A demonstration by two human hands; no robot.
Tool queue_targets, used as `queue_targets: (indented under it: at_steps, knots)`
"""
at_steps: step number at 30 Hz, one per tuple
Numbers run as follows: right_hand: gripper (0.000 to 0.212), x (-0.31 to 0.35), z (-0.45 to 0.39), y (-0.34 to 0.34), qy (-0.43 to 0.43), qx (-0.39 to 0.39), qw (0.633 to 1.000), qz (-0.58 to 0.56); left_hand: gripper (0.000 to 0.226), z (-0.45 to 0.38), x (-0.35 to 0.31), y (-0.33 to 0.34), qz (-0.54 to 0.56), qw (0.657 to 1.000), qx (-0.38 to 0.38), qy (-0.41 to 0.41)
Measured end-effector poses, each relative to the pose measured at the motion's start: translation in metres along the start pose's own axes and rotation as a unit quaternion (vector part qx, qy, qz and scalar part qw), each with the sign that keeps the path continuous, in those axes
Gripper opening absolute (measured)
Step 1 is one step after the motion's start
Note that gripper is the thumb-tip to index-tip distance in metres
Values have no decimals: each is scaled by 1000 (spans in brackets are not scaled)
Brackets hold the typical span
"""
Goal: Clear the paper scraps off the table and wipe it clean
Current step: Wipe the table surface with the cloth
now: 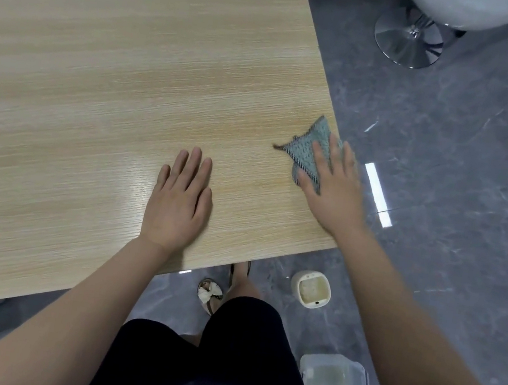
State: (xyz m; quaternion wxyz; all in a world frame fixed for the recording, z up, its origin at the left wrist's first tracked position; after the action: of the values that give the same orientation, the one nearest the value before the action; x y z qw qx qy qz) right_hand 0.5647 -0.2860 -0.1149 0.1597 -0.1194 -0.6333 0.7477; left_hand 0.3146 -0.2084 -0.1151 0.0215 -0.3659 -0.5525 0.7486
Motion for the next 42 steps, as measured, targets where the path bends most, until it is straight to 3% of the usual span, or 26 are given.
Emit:
queue_targets:
  at_steps: [7, 11, 18, 31, 36, 42]
  knots:
    - [62, 4, 99, 16, -12, -11, 999, 43, 56, 1, 0, -2, 27, 1000, -6, 7]
    - [65, -2, 73, 13, -26, -18, 998, 47, 56, 1, 0, -3, 28, 1000, -7, 8]
    - [63, -3, -11, -2, 24, 9, 1000, -4, 56, 0, 2, -3, 21, 1000, -4, 5]
    - [62, 6, 101, 20, 25, -25, 999, 41, 59, 13, 5, -3, 23, 1000, 5, 18]
    - [67, 1, 64, 13, 6, -2, 999, 47, 61, 14, 4, -3, 28, 1000, 8, 11]
    - [63, 2, 13, 2, 48, 16, 999, -1, 58, 14, 7, -6, 12, 1000, 20, 14]
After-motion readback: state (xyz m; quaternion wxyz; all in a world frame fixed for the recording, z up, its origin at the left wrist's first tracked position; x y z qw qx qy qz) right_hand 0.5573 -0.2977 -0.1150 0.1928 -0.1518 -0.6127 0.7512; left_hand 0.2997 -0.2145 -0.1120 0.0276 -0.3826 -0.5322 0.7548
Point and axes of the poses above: each hand's wrist, its own z-axis away from the middle knuckle, its own y-axis out of the palm, x = y × z, the point moved 4 cm from there along -z, towards the middle knuckle, and after that the axes turned 13 degrees about z, right-handed, at the moved point
